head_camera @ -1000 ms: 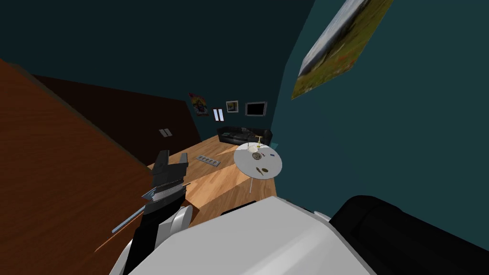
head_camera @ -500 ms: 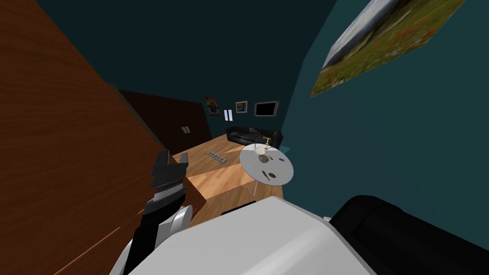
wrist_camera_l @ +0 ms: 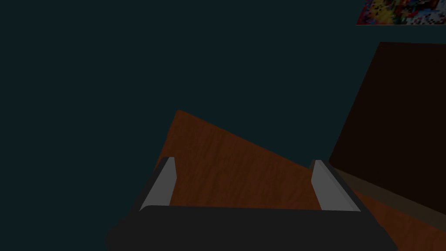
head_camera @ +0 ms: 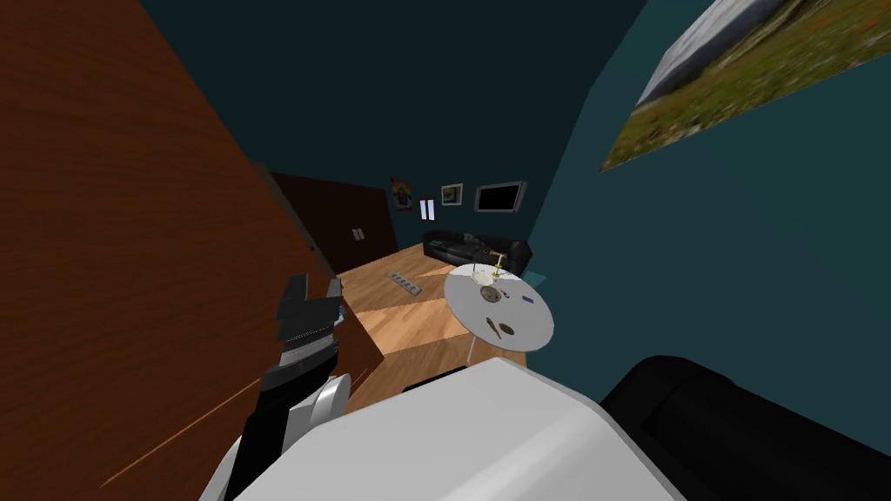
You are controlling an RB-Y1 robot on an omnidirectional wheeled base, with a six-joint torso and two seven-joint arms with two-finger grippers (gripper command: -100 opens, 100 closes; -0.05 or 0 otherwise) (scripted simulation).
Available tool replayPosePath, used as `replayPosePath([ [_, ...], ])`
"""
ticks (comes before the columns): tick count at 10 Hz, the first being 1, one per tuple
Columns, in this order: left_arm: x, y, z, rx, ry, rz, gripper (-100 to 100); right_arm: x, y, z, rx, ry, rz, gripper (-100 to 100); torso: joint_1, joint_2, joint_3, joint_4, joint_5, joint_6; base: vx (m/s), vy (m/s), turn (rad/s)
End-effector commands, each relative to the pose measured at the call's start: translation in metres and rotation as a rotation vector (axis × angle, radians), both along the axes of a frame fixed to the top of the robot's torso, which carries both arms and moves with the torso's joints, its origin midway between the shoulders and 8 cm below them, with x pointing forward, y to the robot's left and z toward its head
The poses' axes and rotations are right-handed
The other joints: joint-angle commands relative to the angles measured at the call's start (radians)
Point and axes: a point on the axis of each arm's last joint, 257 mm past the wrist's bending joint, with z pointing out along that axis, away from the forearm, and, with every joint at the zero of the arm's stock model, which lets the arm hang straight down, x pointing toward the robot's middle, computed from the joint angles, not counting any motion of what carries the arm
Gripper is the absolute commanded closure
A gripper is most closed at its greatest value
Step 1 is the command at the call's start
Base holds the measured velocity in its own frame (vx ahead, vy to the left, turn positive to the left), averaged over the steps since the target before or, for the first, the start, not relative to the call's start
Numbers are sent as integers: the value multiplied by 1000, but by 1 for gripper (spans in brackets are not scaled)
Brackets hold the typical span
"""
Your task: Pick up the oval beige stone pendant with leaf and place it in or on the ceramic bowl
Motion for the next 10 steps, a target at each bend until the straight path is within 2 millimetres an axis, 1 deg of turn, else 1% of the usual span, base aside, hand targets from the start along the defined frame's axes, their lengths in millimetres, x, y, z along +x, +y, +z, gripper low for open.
replayPosePath([
  [1, 0, 0, 0, 0, 0, 0, 0, -5, -8, -3, -19, 16, 17, -100, 0, 0, 0, 0, 0, 0, 38, -23, 258],
  [2, 0, 0, 0, 0, 0, 0, 0, -12, -15, -3, -31, 29, 9, -100, 0, 0, 0, 0, 0, 1, 17, -14, -5],
  [3, 0, 0, 0, 0, 0, 0, 0, -25, -28, -4, -63, 65, 43, -100, 0, 1, 0, 0, 0, 2, 28, -15, 308],
  [4, 0, 0, 0, 0, 0, 0, 0, -31, -34, -4, -74, 77, 35, -100, 0, 0, 0, 0, 0, 0, 35, -25, 250],
  [5, 0, 0, 0, 0, 0, 0, 0, -46, -47, -3, -106, 115, 65, -100, 0, 0, 0, 0, 0, 1, 54, -24, 435],
  [6, 0, 0, 0, 0, 0, 0, 0, -49, -50, -3, -112, 121, 61, -100, -1, -2, -1, 0, 0, 0, 52, -33, 200],
  [7, 0, 0, 0, 0, 0, 0, 0, -57, -57, -3, -131, 146, 94, -100, -1, -1, -1, -1, 0, 2, 52, -28, 346],
  [9, 0, 0, 0, 0, 0, 0, 0, -89, -85, 1, -191, 227, 130, -100, -2, -3, -2, -1, -1, 0, 95, -56, 428],
  [10, 0, 0, 0, 0, 0, 0, 0, -95, -91, 3, -203, 240, 122, -100, -3, -6, -3, -1, -1, 1, 85, -47, 248],
])
